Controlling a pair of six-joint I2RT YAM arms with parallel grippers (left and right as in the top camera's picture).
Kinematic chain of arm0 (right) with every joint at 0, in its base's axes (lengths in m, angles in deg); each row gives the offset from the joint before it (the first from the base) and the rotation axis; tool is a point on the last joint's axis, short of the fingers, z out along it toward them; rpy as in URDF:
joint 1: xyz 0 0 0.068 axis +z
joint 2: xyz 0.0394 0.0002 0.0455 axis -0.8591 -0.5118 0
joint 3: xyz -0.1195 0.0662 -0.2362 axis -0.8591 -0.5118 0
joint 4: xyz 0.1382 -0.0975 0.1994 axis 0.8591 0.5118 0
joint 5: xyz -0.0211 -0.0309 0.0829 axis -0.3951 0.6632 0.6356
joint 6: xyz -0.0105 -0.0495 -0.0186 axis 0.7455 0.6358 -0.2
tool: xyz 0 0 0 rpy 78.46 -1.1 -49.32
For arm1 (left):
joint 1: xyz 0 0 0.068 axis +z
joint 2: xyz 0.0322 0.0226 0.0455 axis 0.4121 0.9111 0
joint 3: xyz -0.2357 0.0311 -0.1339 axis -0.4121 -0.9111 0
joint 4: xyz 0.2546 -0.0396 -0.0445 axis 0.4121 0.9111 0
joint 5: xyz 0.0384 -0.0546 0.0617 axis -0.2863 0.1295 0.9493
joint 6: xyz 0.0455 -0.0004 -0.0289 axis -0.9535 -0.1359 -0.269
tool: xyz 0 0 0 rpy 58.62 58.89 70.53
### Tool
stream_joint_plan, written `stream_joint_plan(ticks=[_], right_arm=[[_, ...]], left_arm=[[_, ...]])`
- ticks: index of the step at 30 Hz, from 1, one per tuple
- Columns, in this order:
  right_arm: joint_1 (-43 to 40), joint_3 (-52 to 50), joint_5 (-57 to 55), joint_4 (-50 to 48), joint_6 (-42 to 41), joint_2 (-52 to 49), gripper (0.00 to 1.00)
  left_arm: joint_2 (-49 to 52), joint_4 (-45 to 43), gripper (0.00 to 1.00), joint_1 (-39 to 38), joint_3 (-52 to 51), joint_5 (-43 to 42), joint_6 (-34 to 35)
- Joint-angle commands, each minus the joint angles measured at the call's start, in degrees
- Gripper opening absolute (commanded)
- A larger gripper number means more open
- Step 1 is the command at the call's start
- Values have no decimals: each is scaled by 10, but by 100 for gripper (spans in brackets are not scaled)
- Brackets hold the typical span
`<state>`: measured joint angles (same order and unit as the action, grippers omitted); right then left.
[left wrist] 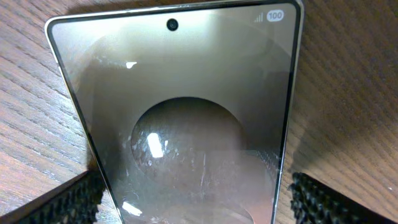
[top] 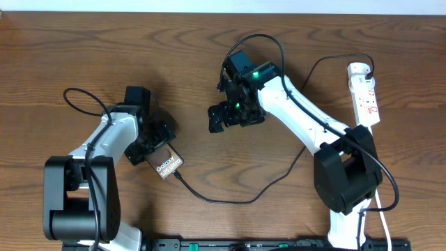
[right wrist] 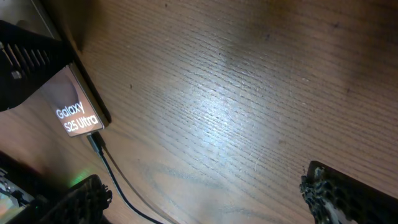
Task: Plug charger to phone and switch on socket
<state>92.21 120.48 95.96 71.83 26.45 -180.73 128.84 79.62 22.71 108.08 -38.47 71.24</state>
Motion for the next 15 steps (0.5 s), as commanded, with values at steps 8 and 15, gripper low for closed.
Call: stream_joint_plan(ticks=[8, 15], right_arm=[[-4, 7, -9, 1, -8, -2, 99], [-4, 7, -16, 1, -12, -2, 99]], left_arm=[[-4, -5, 98, -1, 5, 8, -7], [-66, -4, 98, -1, 14, -13, -39]])
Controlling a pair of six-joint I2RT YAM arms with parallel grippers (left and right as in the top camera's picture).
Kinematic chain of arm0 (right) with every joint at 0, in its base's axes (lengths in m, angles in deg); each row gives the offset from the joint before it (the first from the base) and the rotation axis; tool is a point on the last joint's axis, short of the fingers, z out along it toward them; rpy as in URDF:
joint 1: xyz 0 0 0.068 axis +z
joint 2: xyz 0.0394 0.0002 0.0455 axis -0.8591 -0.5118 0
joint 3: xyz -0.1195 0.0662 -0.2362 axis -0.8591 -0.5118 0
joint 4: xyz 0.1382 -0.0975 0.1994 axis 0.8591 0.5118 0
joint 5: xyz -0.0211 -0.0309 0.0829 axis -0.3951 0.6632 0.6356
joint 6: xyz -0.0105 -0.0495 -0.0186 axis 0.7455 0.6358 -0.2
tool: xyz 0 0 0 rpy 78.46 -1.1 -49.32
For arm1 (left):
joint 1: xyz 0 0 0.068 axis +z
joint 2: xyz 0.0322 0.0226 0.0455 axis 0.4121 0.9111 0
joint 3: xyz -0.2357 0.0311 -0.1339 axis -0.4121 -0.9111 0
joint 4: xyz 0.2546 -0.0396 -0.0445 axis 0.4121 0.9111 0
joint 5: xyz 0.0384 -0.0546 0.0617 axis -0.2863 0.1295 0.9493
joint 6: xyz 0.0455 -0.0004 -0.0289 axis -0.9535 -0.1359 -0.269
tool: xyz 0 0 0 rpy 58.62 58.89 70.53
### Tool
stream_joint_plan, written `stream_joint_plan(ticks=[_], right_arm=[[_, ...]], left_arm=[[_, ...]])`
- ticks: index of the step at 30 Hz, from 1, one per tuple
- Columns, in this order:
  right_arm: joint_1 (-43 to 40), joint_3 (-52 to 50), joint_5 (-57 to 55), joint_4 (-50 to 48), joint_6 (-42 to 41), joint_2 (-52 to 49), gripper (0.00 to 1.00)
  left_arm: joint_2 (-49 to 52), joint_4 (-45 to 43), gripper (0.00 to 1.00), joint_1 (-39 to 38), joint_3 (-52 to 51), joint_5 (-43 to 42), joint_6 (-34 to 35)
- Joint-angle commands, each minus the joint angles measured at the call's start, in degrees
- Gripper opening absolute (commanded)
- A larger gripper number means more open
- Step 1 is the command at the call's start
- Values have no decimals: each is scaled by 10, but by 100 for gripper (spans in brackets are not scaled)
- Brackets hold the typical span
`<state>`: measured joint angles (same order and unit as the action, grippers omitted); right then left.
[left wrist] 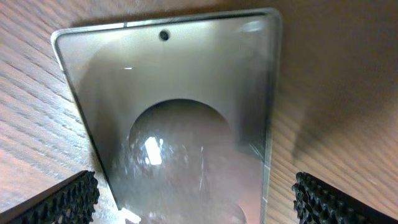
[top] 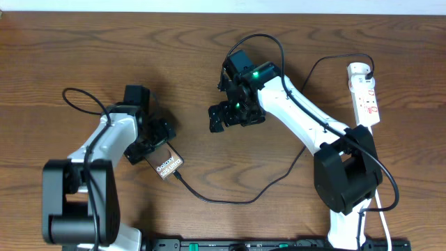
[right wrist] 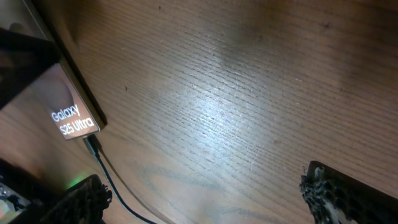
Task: Plug charger to phone and switch on socket
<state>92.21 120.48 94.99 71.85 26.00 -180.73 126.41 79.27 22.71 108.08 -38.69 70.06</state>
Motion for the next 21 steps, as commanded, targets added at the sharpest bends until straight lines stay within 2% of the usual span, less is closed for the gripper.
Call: stream_joint_plan(ticks=[1, 11, 21], right_arm=[[-5, 7, -7, 1, -8, -2, 99], [-43, 16, -21, 16, -27, 0, 99], [-135, 154, -96, 174, -26, 11, 99]], left_arm=[[-61, 0, 98, -1, 14, -19, -31], [-268, 30, 98, -1, 14, -40, -38], [-471, 56, 98, -1, 14, -40, -56]])
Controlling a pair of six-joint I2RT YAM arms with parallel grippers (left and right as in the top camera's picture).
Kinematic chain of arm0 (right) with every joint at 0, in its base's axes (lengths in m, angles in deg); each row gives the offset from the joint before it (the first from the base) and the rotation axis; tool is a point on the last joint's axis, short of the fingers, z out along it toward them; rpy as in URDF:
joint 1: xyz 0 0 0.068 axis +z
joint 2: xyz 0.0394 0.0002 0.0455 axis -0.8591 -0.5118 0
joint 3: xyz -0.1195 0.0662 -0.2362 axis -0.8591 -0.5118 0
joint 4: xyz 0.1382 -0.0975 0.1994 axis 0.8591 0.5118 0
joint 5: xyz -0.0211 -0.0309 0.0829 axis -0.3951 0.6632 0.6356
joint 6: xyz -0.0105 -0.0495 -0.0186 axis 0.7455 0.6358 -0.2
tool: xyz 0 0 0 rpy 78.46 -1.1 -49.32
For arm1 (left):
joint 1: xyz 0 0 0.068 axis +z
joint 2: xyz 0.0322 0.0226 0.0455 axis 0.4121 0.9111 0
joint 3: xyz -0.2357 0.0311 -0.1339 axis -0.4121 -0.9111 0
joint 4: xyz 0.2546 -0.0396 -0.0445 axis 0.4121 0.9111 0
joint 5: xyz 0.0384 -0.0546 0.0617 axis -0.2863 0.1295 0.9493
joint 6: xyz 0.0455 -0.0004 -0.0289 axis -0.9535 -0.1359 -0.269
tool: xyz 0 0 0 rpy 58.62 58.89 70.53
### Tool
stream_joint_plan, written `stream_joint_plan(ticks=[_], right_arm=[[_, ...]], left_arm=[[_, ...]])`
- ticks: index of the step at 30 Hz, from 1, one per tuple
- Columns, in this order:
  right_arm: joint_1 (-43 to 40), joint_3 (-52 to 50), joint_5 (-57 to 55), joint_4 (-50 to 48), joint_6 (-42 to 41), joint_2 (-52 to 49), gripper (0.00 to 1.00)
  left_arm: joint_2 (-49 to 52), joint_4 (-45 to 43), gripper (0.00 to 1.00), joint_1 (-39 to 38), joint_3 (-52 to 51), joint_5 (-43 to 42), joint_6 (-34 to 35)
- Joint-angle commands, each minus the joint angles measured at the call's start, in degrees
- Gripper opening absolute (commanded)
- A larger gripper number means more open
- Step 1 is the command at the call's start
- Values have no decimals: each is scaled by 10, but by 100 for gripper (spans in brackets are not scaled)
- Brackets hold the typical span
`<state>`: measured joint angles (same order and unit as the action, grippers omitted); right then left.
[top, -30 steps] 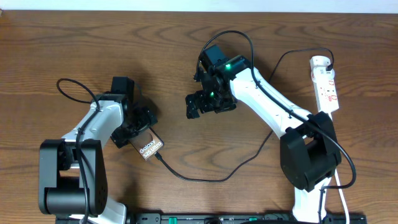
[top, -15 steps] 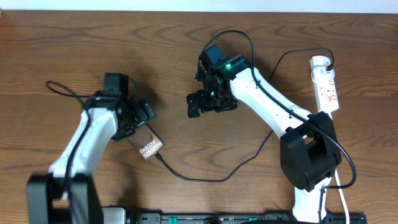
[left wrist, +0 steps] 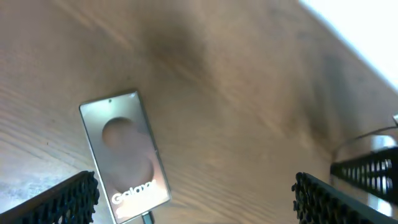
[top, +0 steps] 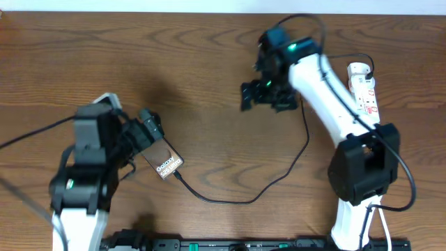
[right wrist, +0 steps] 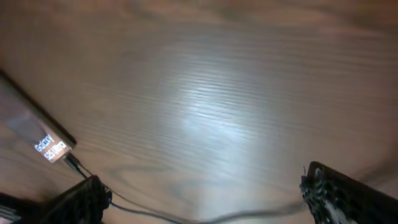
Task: Plug charger to phone and switch on socket
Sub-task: 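Move the right gripper to the white power strip's charger socket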
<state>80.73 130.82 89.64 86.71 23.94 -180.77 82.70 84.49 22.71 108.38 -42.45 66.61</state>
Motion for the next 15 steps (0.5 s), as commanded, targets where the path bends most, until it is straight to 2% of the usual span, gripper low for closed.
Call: stream_joint_plan(ticks=[1, 7, 13, 14, 15], right_arm=[[-28, 68, -52, 42, -6, 14, 99], [-62, 155, -113, 104, -16, 43, 99], [-87, 171, -244, 109, -111, 104, 93], [-90, 171, -266, 109, -121, 113, 94], [-93, 171, -287, 109, -128, 121, 99]], left_arm=[[-49, 6, 98, -1, 11, -2, -28], [-114, 19, 98, -1, 11, -2, -31], [-131, 22, 98, -1, 11, 0, -31], [-130, 24, 98, -1, 11, 0, -31], [-129, 27, 98, -1, 11, 0, -31]])
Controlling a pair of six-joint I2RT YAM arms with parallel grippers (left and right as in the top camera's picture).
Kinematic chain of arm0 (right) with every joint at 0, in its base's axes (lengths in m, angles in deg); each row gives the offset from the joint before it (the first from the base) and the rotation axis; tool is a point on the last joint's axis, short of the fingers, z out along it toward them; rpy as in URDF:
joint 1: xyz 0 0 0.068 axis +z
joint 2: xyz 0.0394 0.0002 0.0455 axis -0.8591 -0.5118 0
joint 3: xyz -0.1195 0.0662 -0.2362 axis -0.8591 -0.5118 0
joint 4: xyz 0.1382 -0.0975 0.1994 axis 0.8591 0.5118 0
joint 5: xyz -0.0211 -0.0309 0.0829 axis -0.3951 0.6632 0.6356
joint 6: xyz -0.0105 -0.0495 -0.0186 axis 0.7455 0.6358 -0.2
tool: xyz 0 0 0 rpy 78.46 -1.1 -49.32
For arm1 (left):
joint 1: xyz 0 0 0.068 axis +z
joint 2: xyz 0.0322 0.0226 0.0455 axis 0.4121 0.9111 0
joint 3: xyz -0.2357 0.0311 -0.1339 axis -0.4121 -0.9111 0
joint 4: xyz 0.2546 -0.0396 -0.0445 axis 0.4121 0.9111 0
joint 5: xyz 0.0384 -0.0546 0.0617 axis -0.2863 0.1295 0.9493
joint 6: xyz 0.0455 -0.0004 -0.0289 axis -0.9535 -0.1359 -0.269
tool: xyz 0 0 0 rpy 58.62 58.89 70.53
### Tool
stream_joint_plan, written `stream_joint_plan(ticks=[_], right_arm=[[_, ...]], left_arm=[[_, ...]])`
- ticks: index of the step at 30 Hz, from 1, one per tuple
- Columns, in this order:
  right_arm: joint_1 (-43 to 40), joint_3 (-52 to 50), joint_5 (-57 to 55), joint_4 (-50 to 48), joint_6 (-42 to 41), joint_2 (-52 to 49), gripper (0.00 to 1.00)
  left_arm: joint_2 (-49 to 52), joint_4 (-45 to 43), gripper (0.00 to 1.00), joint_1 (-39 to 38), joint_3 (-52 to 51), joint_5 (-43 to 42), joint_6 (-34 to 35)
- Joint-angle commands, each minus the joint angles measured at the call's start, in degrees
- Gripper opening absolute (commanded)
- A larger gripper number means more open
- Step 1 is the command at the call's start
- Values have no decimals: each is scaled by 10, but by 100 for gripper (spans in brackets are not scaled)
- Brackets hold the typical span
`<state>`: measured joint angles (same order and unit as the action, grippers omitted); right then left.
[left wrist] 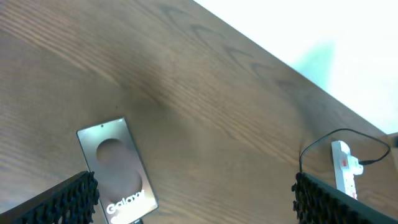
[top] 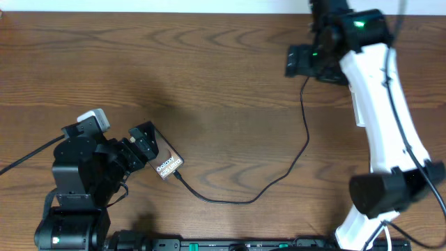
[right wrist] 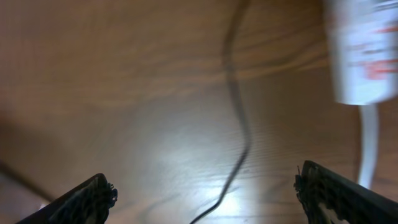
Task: Plug charger to phone and switch on socket
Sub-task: 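Move the right gripper to the white power strip's charger socket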
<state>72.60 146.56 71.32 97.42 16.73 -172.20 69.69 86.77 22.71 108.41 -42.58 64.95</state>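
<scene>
The phone (top: 166, 164) lies flat on the wooden table, its screen showing "Galaxy", and also shows in the left wrist view as the phone (left wrist: 115, 168). A black charger cable (top: 237, 199) is plugged into its lower end and runs right and up. My left gripper (top: 143, 143) hangs open just left of the phone, above the table, the gripper (left wrist: 199, 205) holding nothing. My right gripper (top: 310, 61) is open, high at the far right, the gripper (right wrist: 205, 199) over the cable (right wrist: 239, 118). The white socket strip (right wrist: 360, 56) is blurred; my right arm hides it overhead.
The socket strip (left wrist: 344, 165) lies far off at the table's right side, with a black lead going into it. The table's far edge (left wrist: 261, 46) meets a white wall. A black rail (top: 244, 245) runs along the near edge.
My left gripper has drawn back and up from the phone, so its view takes in more table. My right gripper has moved from upper middle to the far right, over the socket strip.
First my left gripper stood open astride the phone's upper end, and my right gripper hung open over mid table, the cable plugged into the phone. Then the left gripper was off the phone and the right farther right. Now both are higher, the right by the strip.
</scene>
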Motion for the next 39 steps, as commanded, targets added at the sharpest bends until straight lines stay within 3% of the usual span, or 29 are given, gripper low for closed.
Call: stream_joint_plan(ticks=[1, 8, 16, 23, 32, 39], right_arm=[[-15, 14, -122, 1, -56, 44, 99], [-26, 14, -184, 5, -47, 78, 99], [-35, 14, -176, -34, 28, 80, 99], [-92, 14, -61, -61, 126, 80, 99], [-202, 12, 105, -61, 195, 80, 99], [-239, -15, 135, -70, 213, 80, 99]], left_arm=[[1, 5, 98, -1, 11, 2, -14], [3, 4, 98, -1, 11, 2, -14], [4, 4, 98, -1, 11, 1, -14], [4, 4, 98, -1, 11, 2, -14], [4, 5, 98, -1, 11, 1, -14], [4, 4, 98, -1, 11, 1, -14]])
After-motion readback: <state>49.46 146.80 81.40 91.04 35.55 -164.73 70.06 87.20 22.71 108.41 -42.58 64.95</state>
